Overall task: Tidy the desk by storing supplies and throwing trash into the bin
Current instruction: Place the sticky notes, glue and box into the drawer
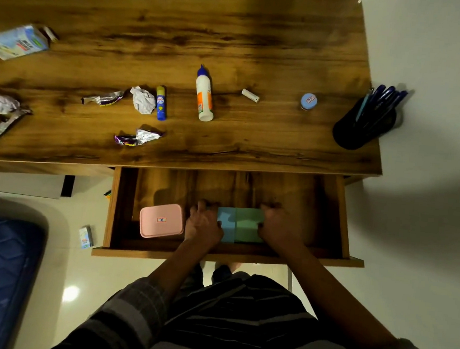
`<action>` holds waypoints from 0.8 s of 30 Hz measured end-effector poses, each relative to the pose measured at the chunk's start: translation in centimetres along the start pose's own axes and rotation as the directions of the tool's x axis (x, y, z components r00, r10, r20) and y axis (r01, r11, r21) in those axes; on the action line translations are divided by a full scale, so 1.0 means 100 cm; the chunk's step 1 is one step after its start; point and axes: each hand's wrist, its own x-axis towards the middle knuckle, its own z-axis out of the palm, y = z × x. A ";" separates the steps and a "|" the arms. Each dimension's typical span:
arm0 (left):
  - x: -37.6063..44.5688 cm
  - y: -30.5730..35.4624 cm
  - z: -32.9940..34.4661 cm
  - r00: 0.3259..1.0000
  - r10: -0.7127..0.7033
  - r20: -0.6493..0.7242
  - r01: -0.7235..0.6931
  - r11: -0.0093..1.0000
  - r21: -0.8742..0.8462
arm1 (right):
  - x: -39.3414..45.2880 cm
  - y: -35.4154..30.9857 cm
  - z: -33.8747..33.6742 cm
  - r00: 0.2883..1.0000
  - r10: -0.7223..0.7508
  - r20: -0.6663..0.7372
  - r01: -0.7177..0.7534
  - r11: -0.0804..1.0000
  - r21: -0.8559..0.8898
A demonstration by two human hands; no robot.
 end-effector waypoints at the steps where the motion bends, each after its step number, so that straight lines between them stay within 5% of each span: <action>1: 0.000 0.000 0.000 1.000 0.005 -0.002 -0.005 1.000 0.001 | -0.001 -0.002 -0.001 1.000 -0.015 -0.001 0.015 0.999 -0.051; 8: -0.002 -0.001 -0.002 0.999 0.046 0.006 -0.046 0.999 -0.009 | -0.003 -0.014 -0.002 1.000 0.005 -0.009 -0.007 0.982 -0.190; 12: -0.013 -0.002 -0.008 0.973 0.085 -0.214 -0.116 0.984 -0.136 | -0.007 -0.024 -0.002 0.996 0.030 -0.083 -0.040 0.992 -0.120; 19: -0.022 -0.021 -0.042 0.844 -0.033 -0.536 -0.224 0.885 -0.408 | -0.006 -0.076 -0.025 0.969 -0.014 -0.247 0.049 0.989 0.140; 24: -0.006 -0.046 -0.106 0.614 -0.149 -0.775 -0.357 0.823 -0.442 | 0.010 -0.126 -0.074 0.895 -0.055 -0.443 0.210 0.928 0.308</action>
